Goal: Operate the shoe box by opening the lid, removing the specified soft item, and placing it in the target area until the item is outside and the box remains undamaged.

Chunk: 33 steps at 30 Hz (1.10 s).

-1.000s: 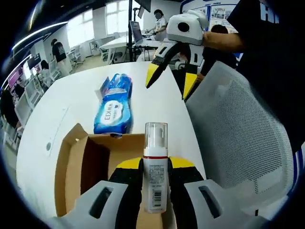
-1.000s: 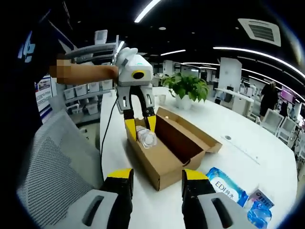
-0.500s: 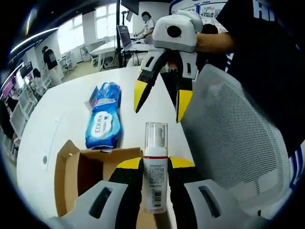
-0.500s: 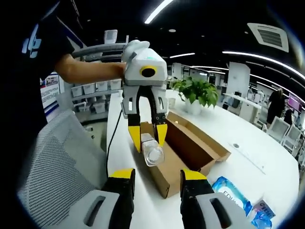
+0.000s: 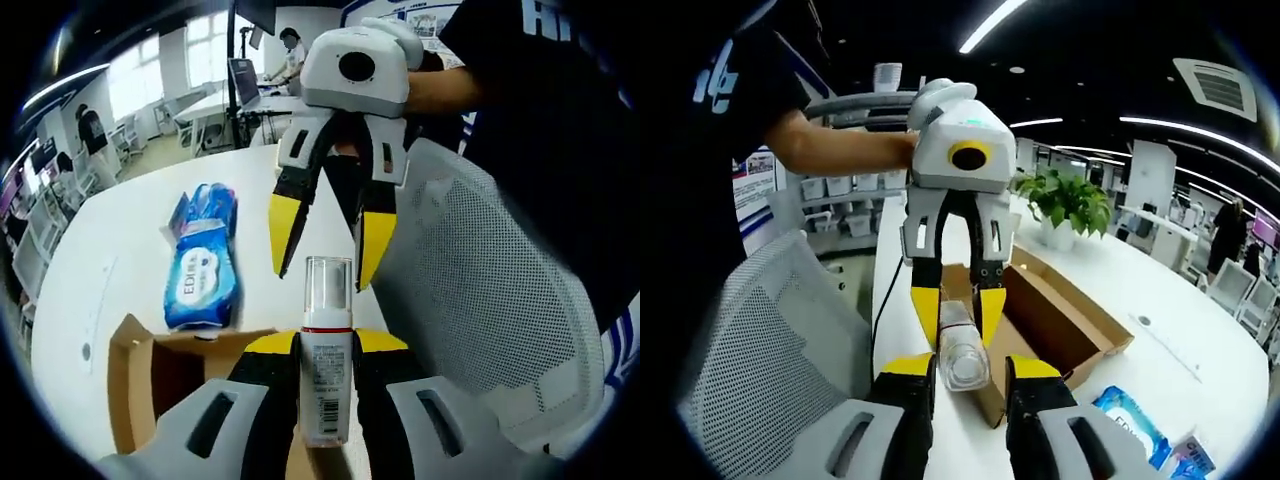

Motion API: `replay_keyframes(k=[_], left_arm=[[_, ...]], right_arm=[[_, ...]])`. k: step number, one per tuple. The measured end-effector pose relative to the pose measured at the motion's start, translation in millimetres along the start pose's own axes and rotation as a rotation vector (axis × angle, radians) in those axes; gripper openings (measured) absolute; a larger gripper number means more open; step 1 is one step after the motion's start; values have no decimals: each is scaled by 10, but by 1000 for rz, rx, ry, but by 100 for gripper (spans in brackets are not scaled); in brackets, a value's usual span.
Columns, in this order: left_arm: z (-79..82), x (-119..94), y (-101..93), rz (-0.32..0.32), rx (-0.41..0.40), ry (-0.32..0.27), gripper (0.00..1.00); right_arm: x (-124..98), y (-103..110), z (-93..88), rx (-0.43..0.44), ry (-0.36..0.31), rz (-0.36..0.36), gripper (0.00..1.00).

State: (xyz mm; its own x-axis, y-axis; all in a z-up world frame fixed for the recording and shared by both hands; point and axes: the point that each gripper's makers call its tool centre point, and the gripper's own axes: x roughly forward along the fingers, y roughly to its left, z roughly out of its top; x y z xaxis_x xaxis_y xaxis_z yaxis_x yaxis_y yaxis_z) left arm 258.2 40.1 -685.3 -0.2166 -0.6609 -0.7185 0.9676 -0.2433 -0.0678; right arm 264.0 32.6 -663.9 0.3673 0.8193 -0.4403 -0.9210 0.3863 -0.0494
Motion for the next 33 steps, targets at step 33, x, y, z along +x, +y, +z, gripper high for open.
replay_keyframes(k=[33], left_arm=[[75, 77, -4, -24, 42, -43, 20]], right_arm=[[-5, 44, -33, -55, 53, 14, 14]])
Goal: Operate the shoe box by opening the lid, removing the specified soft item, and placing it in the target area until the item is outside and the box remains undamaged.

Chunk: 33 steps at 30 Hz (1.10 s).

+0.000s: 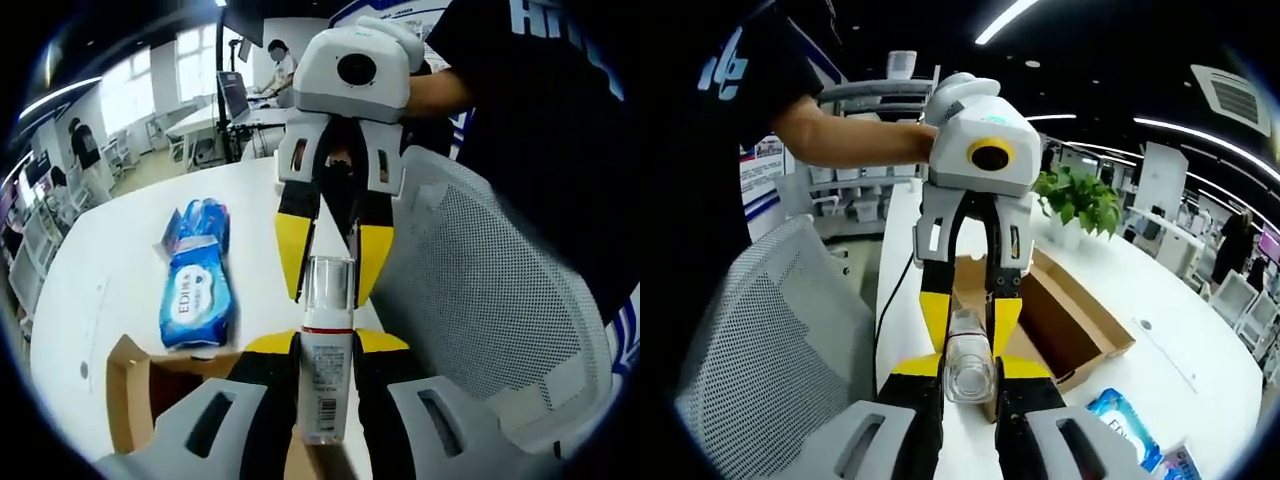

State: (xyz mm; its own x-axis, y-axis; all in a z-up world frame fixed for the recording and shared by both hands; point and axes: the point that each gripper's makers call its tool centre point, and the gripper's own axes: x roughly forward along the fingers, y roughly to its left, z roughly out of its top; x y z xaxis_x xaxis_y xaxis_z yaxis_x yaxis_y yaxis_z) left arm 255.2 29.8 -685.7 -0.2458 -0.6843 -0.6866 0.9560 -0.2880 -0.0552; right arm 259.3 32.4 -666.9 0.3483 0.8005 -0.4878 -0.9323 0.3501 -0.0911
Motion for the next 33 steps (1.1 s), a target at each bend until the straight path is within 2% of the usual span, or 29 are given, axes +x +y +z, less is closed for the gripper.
replay_keyframes(k=[6, 19, 25, 33], left_arm=[[-1, -8, 33, 10, -29, -4, 21], [-21, -45, 136, 59, -16, -7, 30], [-137, -59, 130, 63, 21, 43, 33], [-147, -107, 163, 92, -3, 26, 36]], right_arm=[[0, -26, 2, 8, -1, -7, 13], [29, -63, 25, 5, 1, -14, 13], [36, -73, 43, 11, -8, -18, 13], [46, -81, 36, 6, 0, -14, 13]])
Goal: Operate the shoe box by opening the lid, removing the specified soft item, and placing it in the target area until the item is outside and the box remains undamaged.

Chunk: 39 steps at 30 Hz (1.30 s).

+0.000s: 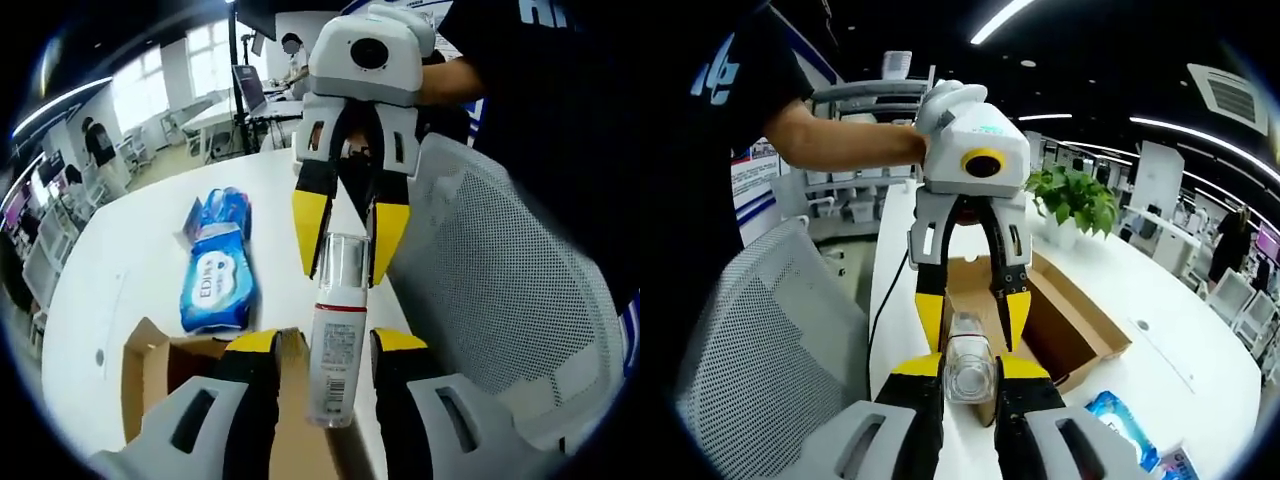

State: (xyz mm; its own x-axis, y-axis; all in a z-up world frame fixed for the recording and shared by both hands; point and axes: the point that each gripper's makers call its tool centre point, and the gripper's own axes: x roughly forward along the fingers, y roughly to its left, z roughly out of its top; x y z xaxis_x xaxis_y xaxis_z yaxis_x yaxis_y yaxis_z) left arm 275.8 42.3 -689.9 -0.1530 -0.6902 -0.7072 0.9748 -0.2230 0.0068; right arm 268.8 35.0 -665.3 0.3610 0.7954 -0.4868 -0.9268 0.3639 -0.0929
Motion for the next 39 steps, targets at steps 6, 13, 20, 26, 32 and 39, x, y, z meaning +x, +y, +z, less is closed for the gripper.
replay_keyframes(k=[6, 13, 20, 26, 32, 39], left_arm=[[-26, -60, 22, 33, -33, -22, 43], [-39, -170, 113, 103, -137, -72, 52], [-66, -274, 180, 159, -205, -106, 58], [-68, -350, 231, 209, -245, -135, 63], [-93, -435, 288, 265, -292, -159, 69], [-148, -506, 335, 318, -336, -179, 78]], right_arm=[[-7, -84, 24, -10, 7, -7, 13], [-40, -229, 46, -23, 22, -10, 13], [-101, -420, 47, -45, 47, -25, 14], [-160, -629, 50, -64, 72, -42, 14], [-221, -877, 18, -73, 110, -70, 14], [-265, -1109, -16, -95, 152, -72, 14]])
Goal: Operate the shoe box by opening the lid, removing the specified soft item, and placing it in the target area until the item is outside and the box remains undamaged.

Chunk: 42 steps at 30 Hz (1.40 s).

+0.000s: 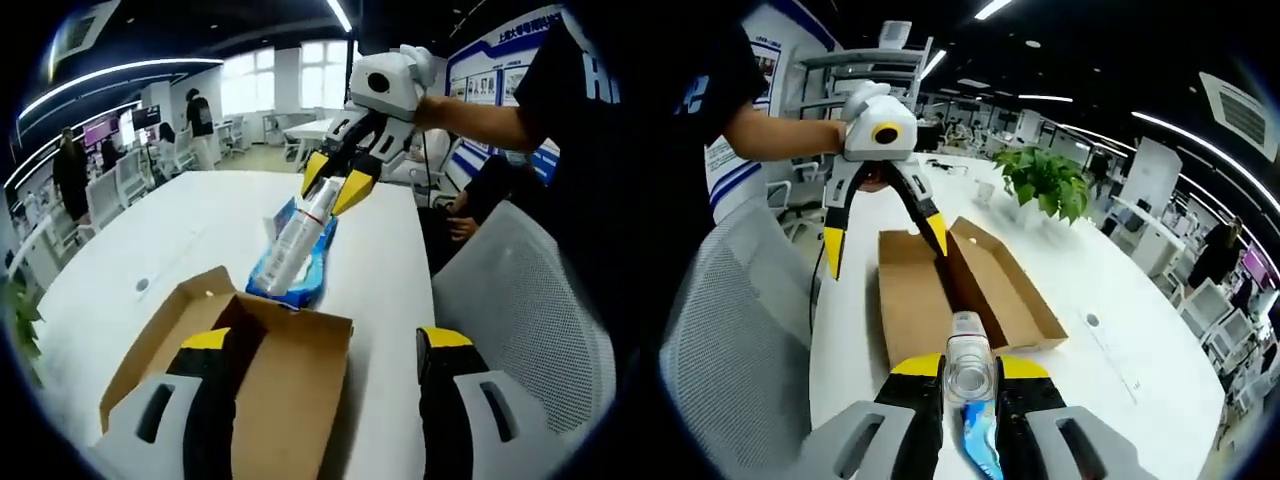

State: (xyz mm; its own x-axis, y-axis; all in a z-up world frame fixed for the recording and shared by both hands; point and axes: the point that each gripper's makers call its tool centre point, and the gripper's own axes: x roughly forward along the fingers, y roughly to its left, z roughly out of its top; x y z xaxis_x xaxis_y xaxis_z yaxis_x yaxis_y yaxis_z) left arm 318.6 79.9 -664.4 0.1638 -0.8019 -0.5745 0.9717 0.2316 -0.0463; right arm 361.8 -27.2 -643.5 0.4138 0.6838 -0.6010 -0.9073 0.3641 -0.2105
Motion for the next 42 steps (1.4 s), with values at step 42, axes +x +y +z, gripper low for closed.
replay_keyframes(k=[42], left_arm=[[-122, -639, 439, 297, -138, -146, 98]], right_arm=[[313, -1091, -459, -151, 348, 93, 15]])
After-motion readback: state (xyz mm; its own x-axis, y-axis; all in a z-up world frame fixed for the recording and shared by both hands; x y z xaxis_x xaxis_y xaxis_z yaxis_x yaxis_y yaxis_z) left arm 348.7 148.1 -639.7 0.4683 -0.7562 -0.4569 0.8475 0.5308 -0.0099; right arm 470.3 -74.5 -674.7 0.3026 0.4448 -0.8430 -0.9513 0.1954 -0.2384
